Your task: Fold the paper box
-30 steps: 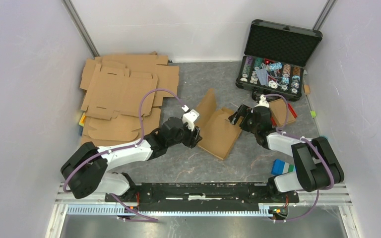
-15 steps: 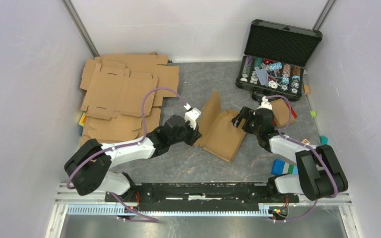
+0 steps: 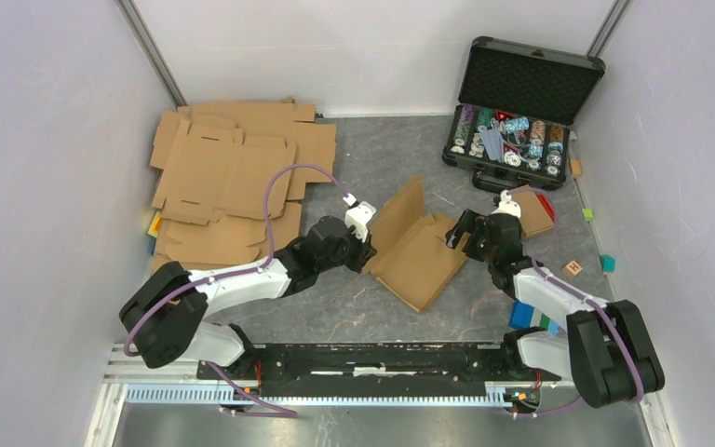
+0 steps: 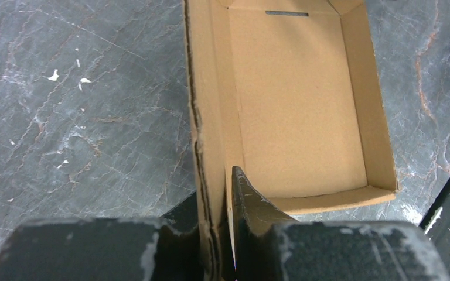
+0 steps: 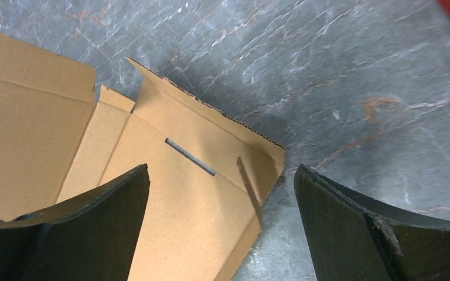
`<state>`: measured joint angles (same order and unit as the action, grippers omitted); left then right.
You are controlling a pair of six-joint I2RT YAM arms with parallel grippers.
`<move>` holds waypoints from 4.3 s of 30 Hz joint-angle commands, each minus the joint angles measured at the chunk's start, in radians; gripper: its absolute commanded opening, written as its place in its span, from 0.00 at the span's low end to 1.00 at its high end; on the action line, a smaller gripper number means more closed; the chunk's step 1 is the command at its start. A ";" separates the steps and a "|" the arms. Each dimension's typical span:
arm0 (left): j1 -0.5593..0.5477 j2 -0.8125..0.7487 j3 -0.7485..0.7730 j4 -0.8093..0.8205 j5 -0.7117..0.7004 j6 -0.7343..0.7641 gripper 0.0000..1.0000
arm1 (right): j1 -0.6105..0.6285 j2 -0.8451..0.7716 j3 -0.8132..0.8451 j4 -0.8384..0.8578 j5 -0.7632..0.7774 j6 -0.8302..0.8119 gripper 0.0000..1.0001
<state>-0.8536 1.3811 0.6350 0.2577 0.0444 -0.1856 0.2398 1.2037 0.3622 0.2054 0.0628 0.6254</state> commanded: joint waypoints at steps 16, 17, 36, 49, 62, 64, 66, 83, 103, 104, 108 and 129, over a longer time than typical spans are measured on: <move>-0.002 -0.028 0.000 0.077 0.046 -0.040 0.18 | 0.057 -0.076 -0.119 0.075 -0.168 0.121 0.95; -0.002 -0.030 -0.003 0.088 0.064 -0.043 0.18 | 0.062 -0.069 -0.123 0.095 -0.174 0.129 0.94; 0.123 0.102 -0.028 0.346 0.518 -0.287 0.15 | 0.118 -0.034 -0.094 0.186 -0.134 0.215 0.89; 0.122 0.036 -0.007 0.113 0.333 -0.122 0.15 | 0.091 -0.020 -0.012 0.036 -0.070 0.041 0.98; 0.122 0.004 -0.014 0.081 0.261 -0.089 0.15 | -0.070 -0.010 0.026 -0.020 -0.178 -0.073 0.98; 0.122 0.000 -0.016 0.081 0.257 -0.088 0.15 | -0.102 -0.007 0.033 -0.036 -0.180 -0.082 0.98; 0.121 -0.003 -0.016 0.081 0.255 -0.089 0.15 | -0.136 -0.011 0.024 -0.021 -0.207 -0.062 0.98; 0.102 -0.028 -0.025 0.081 0.219 -0.074 0.15 | -0.277 0.015 -0.009 0.113 -0.168 0.095 0.94; 0.082 -0.035 -0.021 0.068 0.195 -0.060 0.14 | -0.253 0.108 -0.053 0.241 -0.680 -0.111 0.78; 0.082 -0.035 -0.021 0.069 0.196 -0.060 0.14 | -0.247 0.102 -0.059 0.232 -0.674 -0.121 0.77; 0.075 -0.032 -0.018 0.072 0.213 -0.058 0.14 | -0.225 0.093 -0.073 0.209 -0.665 -0.155 0.72; 0.057 -0.037 -0.018 0.078 0.217 -0.042 0.14 | -0.106 0.049 0.024 -0.035 -0.392 -0.362 0.64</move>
<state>-0.7845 1.3697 0.6033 0.3119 0.2413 -0.2813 0.1242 1.2526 0.3466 0.2047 -0.3748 0.3019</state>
